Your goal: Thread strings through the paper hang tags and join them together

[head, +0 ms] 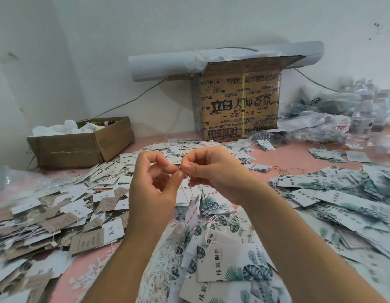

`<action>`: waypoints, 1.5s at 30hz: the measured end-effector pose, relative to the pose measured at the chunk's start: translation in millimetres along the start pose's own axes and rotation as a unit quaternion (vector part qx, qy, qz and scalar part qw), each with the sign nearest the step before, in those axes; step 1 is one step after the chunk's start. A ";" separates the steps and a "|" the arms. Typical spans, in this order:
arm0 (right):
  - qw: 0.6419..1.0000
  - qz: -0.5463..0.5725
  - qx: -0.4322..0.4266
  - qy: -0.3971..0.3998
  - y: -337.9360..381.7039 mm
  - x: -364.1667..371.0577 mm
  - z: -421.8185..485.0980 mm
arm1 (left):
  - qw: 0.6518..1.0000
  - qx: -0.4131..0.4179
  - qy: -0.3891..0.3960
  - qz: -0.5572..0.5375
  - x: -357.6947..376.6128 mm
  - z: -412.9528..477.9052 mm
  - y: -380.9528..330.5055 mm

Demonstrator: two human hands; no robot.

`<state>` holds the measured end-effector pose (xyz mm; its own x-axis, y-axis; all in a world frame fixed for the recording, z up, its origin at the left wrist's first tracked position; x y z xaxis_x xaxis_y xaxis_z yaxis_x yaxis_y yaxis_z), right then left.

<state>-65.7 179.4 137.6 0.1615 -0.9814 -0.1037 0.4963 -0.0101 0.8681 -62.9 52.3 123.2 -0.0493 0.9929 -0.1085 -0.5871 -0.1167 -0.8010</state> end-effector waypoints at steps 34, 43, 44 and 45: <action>0.986 -0.007 -0.065 -0.153 1.6 -27.2 5.0 | 0.964 -0.095 0.111 0.223 20.7 -2.7 37.4; 0.986 -0.142 0.052 -0.071 -27.0 -24.1 1.2 | 0.995 -0.092 0.018 0.038 2.3 3.3 26.6; 0.988 -0.134 0.070 -0.039 -29.1 -18.2 1.9 | 0.995 -0.100 0.007 0.030 0.5 4.0 28.5; 0.989 -0.122 0.077 -0.018 -30.0 -14.0 1.9 | 0.994 -0.107 -0.004 0.019 -1.1 4.3 30.2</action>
<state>-84.5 193.0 113.9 0.0208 -0.9524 -0.3040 0.3800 -0.2737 0.8836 -84.0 47.7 101.6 -0.0753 0.9878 -0.1362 -0.3997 -0.1550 -0.9034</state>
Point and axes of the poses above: each hand's wrist, its own z-axis towards the middle knuckle, its own x-axis out of the palm, y = z × x, the point moved 5 cm from there along z, towards the middle knuckle, and after that the axes turned 9 degrees about -x, right-handed, at the moved point
